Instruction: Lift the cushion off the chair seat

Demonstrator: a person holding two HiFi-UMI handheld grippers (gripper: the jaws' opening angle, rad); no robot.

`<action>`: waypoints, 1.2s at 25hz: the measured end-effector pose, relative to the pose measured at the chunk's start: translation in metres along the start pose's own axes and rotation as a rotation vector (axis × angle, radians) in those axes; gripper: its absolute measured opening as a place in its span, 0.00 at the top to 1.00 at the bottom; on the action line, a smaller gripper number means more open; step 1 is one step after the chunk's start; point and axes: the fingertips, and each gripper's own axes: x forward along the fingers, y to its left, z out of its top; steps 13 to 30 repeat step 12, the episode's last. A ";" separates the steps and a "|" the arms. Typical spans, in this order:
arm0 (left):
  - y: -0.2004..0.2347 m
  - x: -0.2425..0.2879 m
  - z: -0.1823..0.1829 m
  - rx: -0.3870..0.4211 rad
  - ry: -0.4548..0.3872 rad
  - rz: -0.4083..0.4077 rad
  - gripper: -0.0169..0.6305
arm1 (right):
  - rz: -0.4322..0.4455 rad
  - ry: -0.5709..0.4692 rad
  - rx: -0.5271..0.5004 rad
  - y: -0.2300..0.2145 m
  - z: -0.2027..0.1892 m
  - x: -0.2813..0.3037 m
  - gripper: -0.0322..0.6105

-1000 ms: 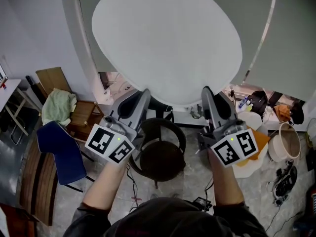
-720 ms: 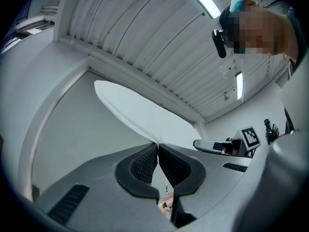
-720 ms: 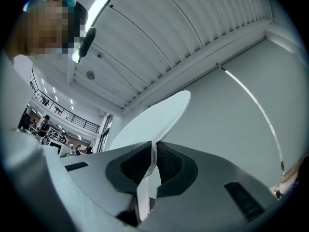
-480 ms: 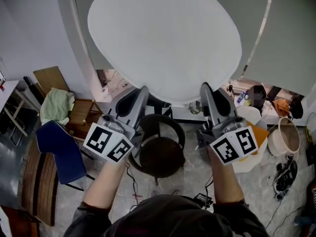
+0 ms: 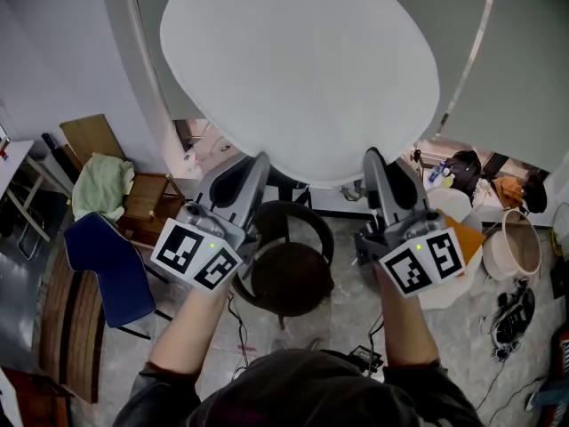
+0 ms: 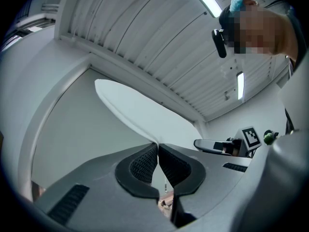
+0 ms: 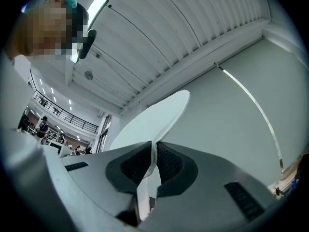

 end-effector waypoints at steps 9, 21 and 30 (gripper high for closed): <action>0.006 0.002 -0.006 -0.003 0.005 0.000 0.95 | -0.005 0.006 0.006 -0.003 -0.008 0.004 0.90; 0.011 0.004 -0.010 -0.001 0.005 -0.001 0.95 | -0.006 0.003 0.006 -0.006 -0.013 0.007 0.90; 0.011 0.004 -0.010 -0.001 0.005 -0.001 0.95 | -0.006 0.003 0.006 -0.006 -0.013 0.007 0.90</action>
